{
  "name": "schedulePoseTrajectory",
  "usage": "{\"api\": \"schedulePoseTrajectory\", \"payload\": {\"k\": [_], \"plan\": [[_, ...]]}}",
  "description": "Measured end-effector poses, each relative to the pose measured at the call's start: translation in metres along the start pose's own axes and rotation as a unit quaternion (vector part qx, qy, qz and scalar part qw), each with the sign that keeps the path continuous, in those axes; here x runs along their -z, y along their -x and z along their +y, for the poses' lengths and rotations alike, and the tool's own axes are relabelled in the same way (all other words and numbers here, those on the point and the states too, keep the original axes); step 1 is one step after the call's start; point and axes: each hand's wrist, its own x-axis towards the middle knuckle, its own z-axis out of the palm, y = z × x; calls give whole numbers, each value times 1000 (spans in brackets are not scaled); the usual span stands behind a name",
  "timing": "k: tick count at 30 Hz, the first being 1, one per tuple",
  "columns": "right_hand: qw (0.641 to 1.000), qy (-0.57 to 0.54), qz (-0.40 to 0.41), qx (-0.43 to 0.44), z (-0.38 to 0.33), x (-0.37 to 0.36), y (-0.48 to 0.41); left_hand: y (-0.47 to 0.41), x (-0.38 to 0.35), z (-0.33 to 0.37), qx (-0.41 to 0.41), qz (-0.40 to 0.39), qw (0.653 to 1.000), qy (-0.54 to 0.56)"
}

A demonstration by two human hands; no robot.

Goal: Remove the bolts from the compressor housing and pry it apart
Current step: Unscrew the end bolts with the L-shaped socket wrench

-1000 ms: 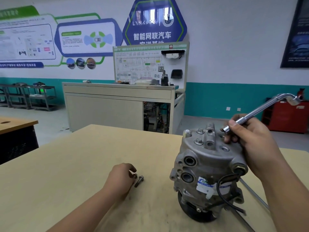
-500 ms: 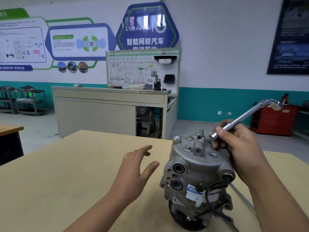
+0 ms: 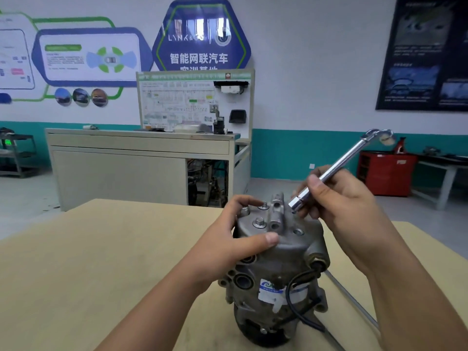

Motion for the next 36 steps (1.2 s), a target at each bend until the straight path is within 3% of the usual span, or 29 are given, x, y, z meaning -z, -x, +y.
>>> {"api": "schedulePoseTrajectory", "payload": {"k": [6, 17, 27, 32, 36], "plan": [[987, 123, 2, 100, -18, -26, 11, 5, -13, 3, 8, 41, 999, -8], [950, 271, 37, 150, -16, -48, 4, 8, -38, 7, -25, 126, 988, -85], [951, 279, 47, 126, -16, -45, 4, 7, -32, 4, -7, 103, 990, -94], [966, 233, 41, 102, -15, -43, 1, -4, 8, 23, 35, -30, 996, -70], [967, 235, 28, 96, -16, -41, 1, -28, 24, 31, -14, 17, 1000, -19]]}}
